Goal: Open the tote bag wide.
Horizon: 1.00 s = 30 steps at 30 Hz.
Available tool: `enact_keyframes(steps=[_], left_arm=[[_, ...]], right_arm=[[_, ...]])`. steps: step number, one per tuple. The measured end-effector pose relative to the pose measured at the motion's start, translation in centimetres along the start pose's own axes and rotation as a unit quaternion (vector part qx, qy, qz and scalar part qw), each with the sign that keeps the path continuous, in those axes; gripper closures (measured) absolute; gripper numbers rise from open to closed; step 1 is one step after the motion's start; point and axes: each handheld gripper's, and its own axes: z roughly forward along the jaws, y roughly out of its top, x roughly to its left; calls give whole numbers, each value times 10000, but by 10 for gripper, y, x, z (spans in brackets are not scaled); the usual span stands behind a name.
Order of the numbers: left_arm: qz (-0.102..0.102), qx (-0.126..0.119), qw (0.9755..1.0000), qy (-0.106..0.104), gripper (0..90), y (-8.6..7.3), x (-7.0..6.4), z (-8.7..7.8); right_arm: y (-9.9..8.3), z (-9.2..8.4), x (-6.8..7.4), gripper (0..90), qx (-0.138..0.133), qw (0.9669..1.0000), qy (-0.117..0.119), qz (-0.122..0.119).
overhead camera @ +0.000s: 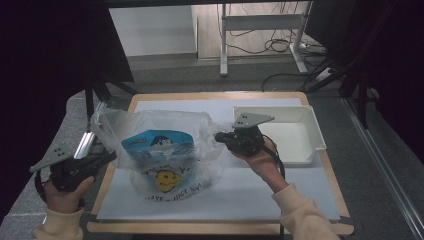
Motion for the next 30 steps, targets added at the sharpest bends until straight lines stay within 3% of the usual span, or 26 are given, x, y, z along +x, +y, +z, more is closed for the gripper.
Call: enact_keyframes(steps=[10, 30], left_arm=[[-101, 197, 9998, 24, 897, -10, 7, 10], [-102, 515, 9986, -1, 897, -25, 8, 22]], right_arm=[[-14, 14, -3, 886, 72, 9999, -5, 123], [-39, 31, 0, 886, 263, 9994, 31, 243]])
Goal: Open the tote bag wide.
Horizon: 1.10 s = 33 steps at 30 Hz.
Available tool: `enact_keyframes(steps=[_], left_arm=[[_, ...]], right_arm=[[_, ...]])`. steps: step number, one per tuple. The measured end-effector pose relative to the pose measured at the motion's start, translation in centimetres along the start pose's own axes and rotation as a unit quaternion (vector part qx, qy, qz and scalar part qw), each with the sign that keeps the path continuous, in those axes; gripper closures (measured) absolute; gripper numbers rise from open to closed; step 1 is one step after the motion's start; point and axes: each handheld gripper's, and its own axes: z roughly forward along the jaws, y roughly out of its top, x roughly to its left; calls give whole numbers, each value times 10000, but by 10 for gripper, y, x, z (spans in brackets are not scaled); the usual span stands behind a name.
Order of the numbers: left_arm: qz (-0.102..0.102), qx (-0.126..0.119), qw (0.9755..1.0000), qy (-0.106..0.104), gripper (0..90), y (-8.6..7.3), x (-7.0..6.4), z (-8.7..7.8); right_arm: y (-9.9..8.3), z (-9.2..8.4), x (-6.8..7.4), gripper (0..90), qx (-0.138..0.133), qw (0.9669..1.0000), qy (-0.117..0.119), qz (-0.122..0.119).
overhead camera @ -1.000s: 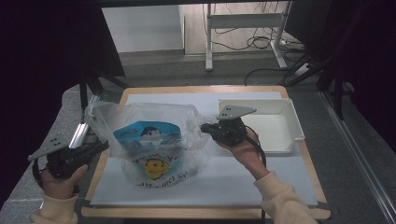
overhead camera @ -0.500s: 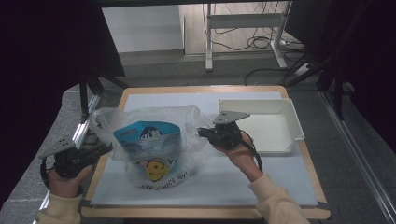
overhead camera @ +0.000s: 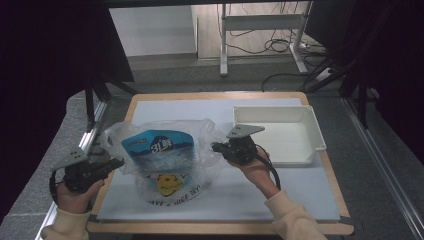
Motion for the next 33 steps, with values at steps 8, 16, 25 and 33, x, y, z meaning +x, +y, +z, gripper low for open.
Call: enact_keyframes(steps=[8, 16, 25, 33], left_arm=[[-46, 138, 9999, 8, 897, -9, 2, 6], [-114, 235, 9997, 25, 897, -15, 4, 13], [-217, 358, 9991, 48, 898, -22, 9, 20], [-318, 543, 9980, 74, 897, -33, 16, 34]], right_arm=[[-9, 4, 1, 886, 49, 10000, -31, 29], [-21, 9, 3, 886, 142, 9998, -109, 20], [-31, 18, 5, 885, 200, 9998, -56, 69], [-38, 26, 8, 885, 367, 9993, -72, 32]])
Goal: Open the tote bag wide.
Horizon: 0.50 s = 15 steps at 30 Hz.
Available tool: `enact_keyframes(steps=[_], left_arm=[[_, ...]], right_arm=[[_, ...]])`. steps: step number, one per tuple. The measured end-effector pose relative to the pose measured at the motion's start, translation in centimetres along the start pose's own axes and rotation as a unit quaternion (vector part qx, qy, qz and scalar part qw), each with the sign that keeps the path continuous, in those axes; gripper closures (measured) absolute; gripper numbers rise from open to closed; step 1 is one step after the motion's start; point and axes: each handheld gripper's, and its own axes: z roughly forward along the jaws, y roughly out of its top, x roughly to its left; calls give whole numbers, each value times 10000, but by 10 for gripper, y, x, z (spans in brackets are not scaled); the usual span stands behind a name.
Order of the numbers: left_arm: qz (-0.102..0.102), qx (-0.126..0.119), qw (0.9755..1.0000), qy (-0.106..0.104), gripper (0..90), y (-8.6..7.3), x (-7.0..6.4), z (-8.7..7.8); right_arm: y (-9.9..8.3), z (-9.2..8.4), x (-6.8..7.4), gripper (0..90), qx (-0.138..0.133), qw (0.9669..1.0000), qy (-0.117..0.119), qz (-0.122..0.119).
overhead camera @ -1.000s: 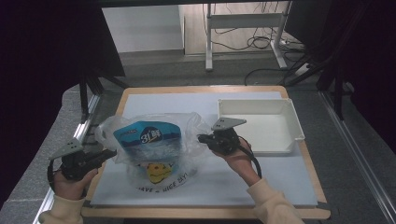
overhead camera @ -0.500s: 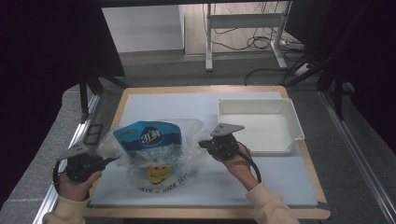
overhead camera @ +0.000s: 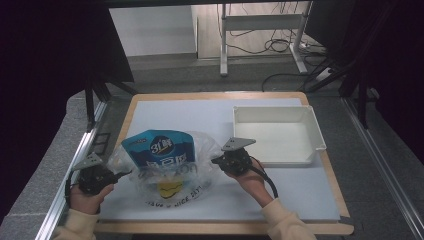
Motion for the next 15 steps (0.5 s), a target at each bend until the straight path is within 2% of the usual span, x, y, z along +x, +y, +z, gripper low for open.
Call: enact_keyframes(steps=[5, 13, 15], left_arm=[[-97, 93, 9999, -36, 897, -8, 4, 8], [-142, 196, 9997, -39, 897, -13, 5, 13], [-142, 267, 9995, -30, 897, -17, 6, 15]], right_arm=[[-8, 4, 1, 885, 157, 9999, 19, 28], [-15, 6, 3, 885, 309, 9995, 1, 48], [-19, 9, 3, 885, 423, 9991, 9, 80]])
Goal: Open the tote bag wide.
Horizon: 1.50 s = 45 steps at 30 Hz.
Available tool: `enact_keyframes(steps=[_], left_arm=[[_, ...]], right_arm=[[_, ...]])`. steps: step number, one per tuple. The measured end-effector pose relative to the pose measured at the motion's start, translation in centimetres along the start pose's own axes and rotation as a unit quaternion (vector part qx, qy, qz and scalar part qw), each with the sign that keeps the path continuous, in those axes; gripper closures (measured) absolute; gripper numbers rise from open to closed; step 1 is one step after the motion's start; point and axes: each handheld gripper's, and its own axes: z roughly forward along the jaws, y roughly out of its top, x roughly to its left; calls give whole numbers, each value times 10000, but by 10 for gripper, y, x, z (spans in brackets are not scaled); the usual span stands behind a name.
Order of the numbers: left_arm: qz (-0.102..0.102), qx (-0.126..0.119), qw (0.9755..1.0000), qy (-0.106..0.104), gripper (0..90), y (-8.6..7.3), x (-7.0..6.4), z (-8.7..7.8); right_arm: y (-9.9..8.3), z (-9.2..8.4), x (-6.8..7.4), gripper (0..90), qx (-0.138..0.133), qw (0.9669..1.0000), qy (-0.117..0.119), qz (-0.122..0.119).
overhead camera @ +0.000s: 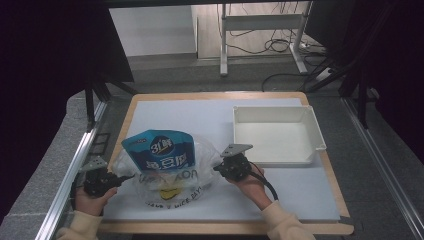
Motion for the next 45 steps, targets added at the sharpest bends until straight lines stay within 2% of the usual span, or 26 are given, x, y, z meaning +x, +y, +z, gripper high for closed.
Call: enact_keyframes(steps=[7, 10, 22, 30, 41, 45], left_arm=[[-72, 190, 9998, -19, 897, -7, 3, 8], [-110, 287, 9995, -26, 897, -10, 4, 11], [-110, 593, 9982, 56, 897, -20, 3, 20], [-90, 849, 9963, 134, 897, -29, 2, 27], [-188, 806, 9966, 53, 898, -32, 4, 26], [-161, 799, 9967, 39, 897, -33, 3, 25]], right_arm=[[-7, 7, 0, 885, 300, 9995, -6, 44], [-13, 11, 0, 885, 520, 9986, 12, 113], [-24, 17, 2, 886, 851, 9963, -15, 105], [-28, 12, 2, 886, 817, 9964, 30, 230], [-33, 6, 0, 886, 792, 9964, 26, 283], [-33, 6, 1, 884, 787, 9965, 10, 271]])
